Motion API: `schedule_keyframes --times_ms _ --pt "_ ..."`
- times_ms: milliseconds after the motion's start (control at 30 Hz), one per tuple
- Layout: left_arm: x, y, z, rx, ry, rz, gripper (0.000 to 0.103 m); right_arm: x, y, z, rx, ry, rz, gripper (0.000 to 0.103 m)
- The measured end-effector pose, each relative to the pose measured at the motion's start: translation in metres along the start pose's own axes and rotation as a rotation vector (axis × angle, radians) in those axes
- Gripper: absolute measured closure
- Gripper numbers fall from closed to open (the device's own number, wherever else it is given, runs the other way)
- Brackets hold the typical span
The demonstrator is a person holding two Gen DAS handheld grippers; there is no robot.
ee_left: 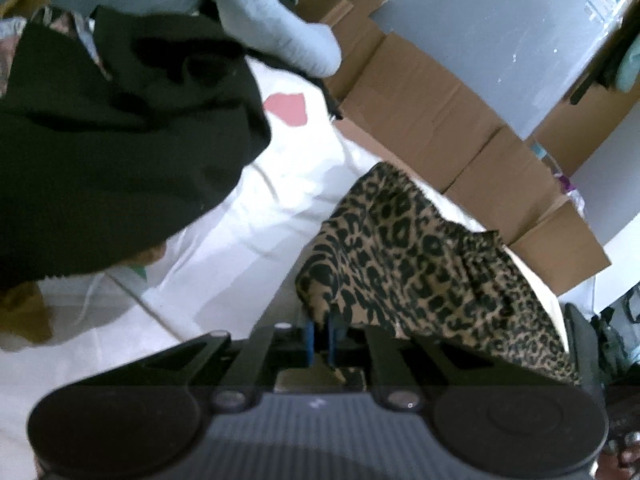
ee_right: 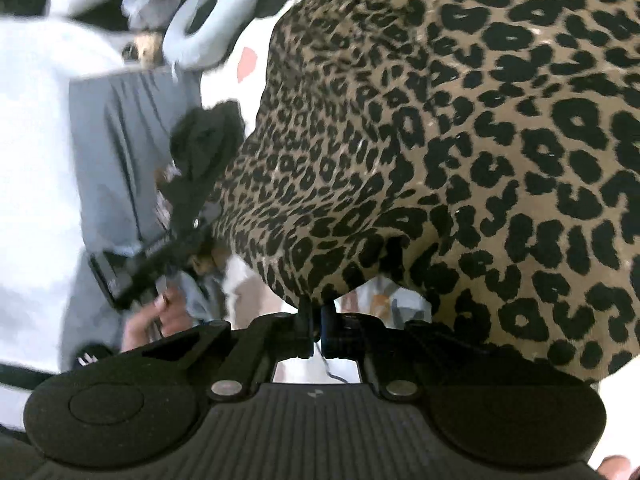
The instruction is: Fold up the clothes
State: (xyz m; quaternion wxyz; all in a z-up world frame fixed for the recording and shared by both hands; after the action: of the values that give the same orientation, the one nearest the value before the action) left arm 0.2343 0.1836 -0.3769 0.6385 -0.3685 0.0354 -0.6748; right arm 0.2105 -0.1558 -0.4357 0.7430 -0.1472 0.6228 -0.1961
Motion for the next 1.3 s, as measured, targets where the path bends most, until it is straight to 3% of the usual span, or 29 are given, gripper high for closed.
schedule_keyframes --times_ms 167,300,467,733,833,900,967,1033,1300 --pt "0.005 0.003 0.006 -0.001 0.010 0.011 0.097 0.022 0.003 0.010 0.015 0.114 -0.053 0.102" --pt "0.000 0.015 0.006 -0.004 0.006 0.043 0.097 0.032 0.011 0.014 0.027 0.096 -0.136 0.094" --pt "-0.003 0.026 0.011 -0.005 0.015 0.044 0.097 0.024 0.009 0.018 0.051 0.080 -0.094 0.065" --pt "0.000 0.027 0.012 0.006 0.009 0.045 0.097 0.011 0.011 0.000 -0.009 -0.051 -0.082 0.063" --pt "-0.001 0.026 0.012 0.005 0.004 0.047 0.097 0.003 0.020 -0.009 -0.033 -0.080 -0.071 0.052" --pt "-0.001 0.024 0.013 0.004 0.005 0.047 0.097 -0.001 0.027 -0.013 -0.044 -0.090 -0.062 0.053" --pt "0.000 0.022 0.015 0.005 0.010 0.045 0.097 -0.005 0.034 -0.014 -0.054 -0.083 -0.049 0.060" --pt "0.002 0.020 0.017 0.008 0.013 0.044 0.097 -0.007 0.036 -0.013 -0.064 -0.073 -0.034 0.090" --pt "0.002 0.022 0.016 0.004 0.018 0.056 0.097 -0.014 0.008 0.008 0.008 -0.001 0.076 0.089"
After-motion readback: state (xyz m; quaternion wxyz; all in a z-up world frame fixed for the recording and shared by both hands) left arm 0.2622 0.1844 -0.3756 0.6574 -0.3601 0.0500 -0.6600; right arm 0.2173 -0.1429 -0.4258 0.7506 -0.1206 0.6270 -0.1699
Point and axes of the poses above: each gripper's, at about its wrist camera, not at the fingertips, and y roughly the way its jaws point, x to its right, z to its top, the point moved 6 cm from there along y, roughly the way its jaws point, and after that the axes turned 15 degrees about x, right-handed, at the moved point
